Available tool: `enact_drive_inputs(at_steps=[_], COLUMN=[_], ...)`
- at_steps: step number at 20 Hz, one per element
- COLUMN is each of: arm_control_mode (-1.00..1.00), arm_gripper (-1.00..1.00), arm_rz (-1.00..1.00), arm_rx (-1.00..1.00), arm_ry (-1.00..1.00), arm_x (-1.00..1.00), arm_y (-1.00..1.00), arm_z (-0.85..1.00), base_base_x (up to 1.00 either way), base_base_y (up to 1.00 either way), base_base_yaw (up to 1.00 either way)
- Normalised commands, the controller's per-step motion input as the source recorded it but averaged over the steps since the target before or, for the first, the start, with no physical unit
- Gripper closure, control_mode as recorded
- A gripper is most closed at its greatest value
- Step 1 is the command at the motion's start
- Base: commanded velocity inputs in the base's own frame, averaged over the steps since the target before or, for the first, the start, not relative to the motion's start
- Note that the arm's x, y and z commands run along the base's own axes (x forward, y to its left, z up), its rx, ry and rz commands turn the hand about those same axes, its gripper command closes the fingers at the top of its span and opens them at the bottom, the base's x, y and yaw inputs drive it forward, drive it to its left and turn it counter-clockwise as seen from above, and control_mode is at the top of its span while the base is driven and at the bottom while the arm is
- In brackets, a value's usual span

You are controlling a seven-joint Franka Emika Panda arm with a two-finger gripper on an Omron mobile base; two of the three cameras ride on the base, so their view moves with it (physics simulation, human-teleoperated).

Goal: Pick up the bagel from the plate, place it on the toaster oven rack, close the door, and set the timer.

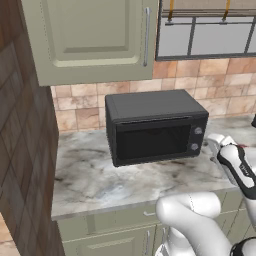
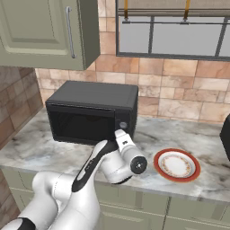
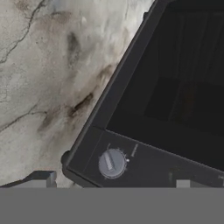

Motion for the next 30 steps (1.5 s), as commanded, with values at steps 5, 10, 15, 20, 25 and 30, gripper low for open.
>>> enact_drive_inputs(at_steps=[5, 10, 15, 20, 25, 30], arm_control_mode=[-1.0, -1.0, -1.0, -1.0, -1.0, -1.0], arm_gripper=[-1.0, -1.0, -1.0, -1.0, -1.0, -1.0], arm_rz=[0.1, 0.07, 0.01, 0.0, 0.0, 0.0], arm_rx=[0.0, 0.0, -0.03, 0.0, 0.0, 0.03], arm_ry=[0.0, -0.01, -0.08, -0.01, 0.0, 0.0], arm_x=[0.04, 0.19, 0.26, 0.3, 0.33, 0.2], arm_y=[0.06, 0.0, 0.0, 0.0, 0.0, 0.0], arm_z=[0.0, 0.0, -0.01, -0.01, -0.06, -0.19], base_base_x=[0.0, 0.0, 0.0, 0.0, 0.0, 0.0], base_base_y=[0.0, 0.0, 0.0, 0.0, 0.0, 0.0], base_base_yaw=[0.0, 0.0, 0.0, 0.0, 0.0, 0.0])
